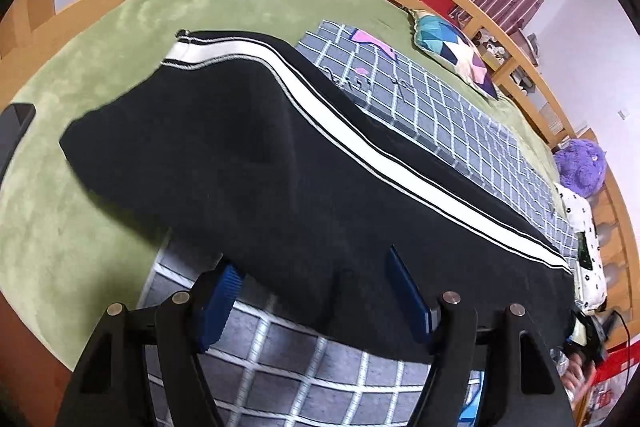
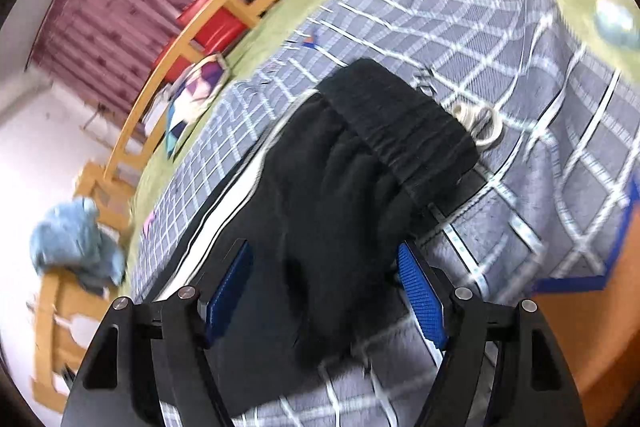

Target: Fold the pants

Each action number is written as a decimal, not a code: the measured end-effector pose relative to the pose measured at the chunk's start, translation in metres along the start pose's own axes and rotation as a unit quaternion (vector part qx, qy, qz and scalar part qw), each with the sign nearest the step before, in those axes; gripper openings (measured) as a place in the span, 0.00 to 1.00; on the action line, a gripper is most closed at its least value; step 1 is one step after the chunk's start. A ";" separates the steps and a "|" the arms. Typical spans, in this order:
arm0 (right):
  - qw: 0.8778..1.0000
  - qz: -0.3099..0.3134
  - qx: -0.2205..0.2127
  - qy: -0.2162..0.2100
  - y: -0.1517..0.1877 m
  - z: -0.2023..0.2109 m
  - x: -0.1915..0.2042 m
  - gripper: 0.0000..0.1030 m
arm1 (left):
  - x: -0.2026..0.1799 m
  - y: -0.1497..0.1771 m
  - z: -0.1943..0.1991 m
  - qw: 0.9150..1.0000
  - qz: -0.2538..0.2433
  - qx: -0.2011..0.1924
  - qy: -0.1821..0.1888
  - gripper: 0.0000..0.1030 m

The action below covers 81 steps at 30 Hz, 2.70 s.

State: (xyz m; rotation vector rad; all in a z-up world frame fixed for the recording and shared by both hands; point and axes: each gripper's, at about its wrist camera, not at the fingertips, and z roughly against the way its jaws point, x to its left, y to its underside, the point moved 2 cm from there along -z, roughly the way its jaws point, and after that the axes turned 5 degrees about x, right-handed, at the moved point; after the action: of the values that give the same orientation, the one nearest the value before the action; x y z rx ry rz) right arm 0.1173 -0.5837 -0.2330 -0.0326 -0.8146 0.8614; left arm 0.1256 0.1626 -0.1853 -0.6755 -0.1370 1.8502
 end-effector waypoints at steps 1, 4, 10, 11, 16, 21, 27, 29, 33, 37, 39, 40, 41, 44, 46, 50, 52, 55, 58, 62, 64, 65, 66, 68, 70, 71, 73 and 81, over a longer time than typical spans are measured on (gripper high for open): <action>1.000 -0.018 0.006 -0.008 -0.005 -0.013 -0.005 0.72 | -0.002 0.003 0.000 1.000 0.000 0.000 -0.001 0.68; 0.998 -0.068 0.013 -0.015 -0.025 -0.049 -0.013 0.62 | -0.006 0.005 -0.001 1.000 -0.004 0.001 -0.008 0.68; 0.998 0.022 -0.050 -0.027 -0.068 -0.002 0.027 0.19 | -0.007 0.004 0.015 0.999 -0.016 -0.017 -0.025 0.68; 0.996 0.039 -0.073 -0.021 -0.072 0.017 0.029 0.19 | -0.005 0.005 0.019 0.999 -0.018 -0.025 -0.028 0.68; 0.994 0.050 -0.022 0.090 -0.094 0.014 -0.018 0.39 | 0.008 0.007 0.014 0.999 -0.012 -0.016 -0.038 0.68; 0.989 0.039 0.036 0.136 -0.068 0.001 -0.044 0.44 | 0.028 0.005 0.017 0.999 0.017 -0.024 -0.030 0.68; 0.975 0.103 -0.011 0.198 -0.052 0.039 0.006 0.46 | 0.027 -0.018 0.021 0.997 -0.027 -0.057 -0.038 0.68; 0.974 0.128 -0.025 0.187 -0.055 0.046 0.033 0.48 | 0.022 -0.035 0.018 0.996 -0.046 -0.065 -0.033 0.68; 0.964 0.193 -0.041 0.177 -0.052 0.027 0.095 0.56 | 0.017 -0.071 0.000 0.997 -0.055 -0.053 -0.030 0.66; 0.951 0.269 -0.012 0.155 -0.035 -0.024 0.155 0.56 | 0.013 -0.105 -0.024 0.996 -0.058 -0.054 -0.040 0.65; 0.941 0.310 0.008 0.138 -0.026 -0.062 0.183 0.56 | 0.012 -0.116 -0.033 0.996 -0.057 -0.051 -0.041 0.58; 0.936 0.324 0.018 0.134 -0.021 -0.077 0.192 0.56 | 0.012 -0.122 -0.038 0.996 -0.056 -0.049 -0.044 0.58; 0.932 0.337 0.030 0.129 -0.017 -0.093 0.201 0.56 | 0.013 -0.127 -0.043 0.996 -0.055 -0.047 -0.047 0.58; 0.916 0.375 0.065 0.125 -0.009 -0.136 0.222 0.56 | 0.013 -0.139 -0.054 0.997 -0.056 -0.039 -0.044 0.58; 0.901 0.407 0.079 0.126 -0.005 -0.158 0.237 0.56 | 0.012 -0.143 -0.058 0.996 -0.062 -0.039 -0.040 0.58; 0.864 0.470 0.115 0.140 0.003 -0.197 0.250 0.56 | 0.010 -0.153 -0.065 0.995 -0.081 -0.035 -0.051 0.59; 0.849 0.481 0.166 0.142 0.009 -0.215 0.248 0.55 | 0.015 -0.159 -0.067 0.994 -0.079 -0.041 -0.060 0.59; 0.828 0.506 0.189 0.150 0.016 -0.222 0.244 0.43 | 0.021 -0.166 -0.076 0.995 -0.071 -0.036 -0.056 0.59; 0.818 0.525 0.179 0.149 0.023 -0.214 0.246 0.06 | 0.026 -0.171 -0.093 0.996 -0.065 -0.019 -0.059 0.57; 0.818 0.537 0.141 0.147 0.028 -0.196 0.251 0.03 | 0.025 -0.169 -0.112 0.996 -0.077 0.004 -0.054 0.02; 0.838 0.519 0.119 0.121 0.020 -0.177 0.254 0.03 | 0.020 -0.168 -0.105 0.994 -0.093 -0.020 -0.052 0.02; 0.843 0.514 0.112 0.113 0.016 -0.174 0.256 0.03 | 0.016 -0.168 -0.097 0.993 -0.101 -0.036 -0.052 0.01; 0.846 0.512 0.104 0.105 0.013 -0.169 0.260 0.03 | 0.014 -0.170 -0.089 0.992 -0.106 -0.050 -0.050 0.01; 0.853 0.504 0.096 0.092 0.009 -0.162 0.261 0.03 | 0.016 -0.179 -0.072 0.991 -0.098 -0.080 -0.053 0.01; 0.860 0.494 0.092 0.084 0.005 -0.164 0.261 0.03 | 0.024 -0.189 -0.067 0.991 -0.081 -0.085 -0.057 0.01; 0.864 0.489 0.091 0.083 0.000 -0.166 0.260 0.03 | 0.027 -0.191 -0.069 0.993 -0.080 -0.076 -0.053 0.01; 0.872 0.473 0.100 0.079 -0.003 -0.178 0.258 0.03 | 0.031 -0.190 -0.073 0.994 -0.084 -0.056 -0.028 0.02; 0.864 0.472 0.136 0.108 0.005 -0.204 0.242 0.06 | 0.035 -0.175 -0.086 0.993 -0.096 -0.036 -0.055 0.58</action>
State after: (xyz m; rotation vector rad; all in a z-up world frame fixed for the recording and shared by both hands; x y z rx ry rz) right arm 0.3374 -0.3559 -0.2273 -0.2952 -0.4227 1.8622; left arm 0.3063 0.2422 -0.1990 -0.5891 -0.3319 1.7043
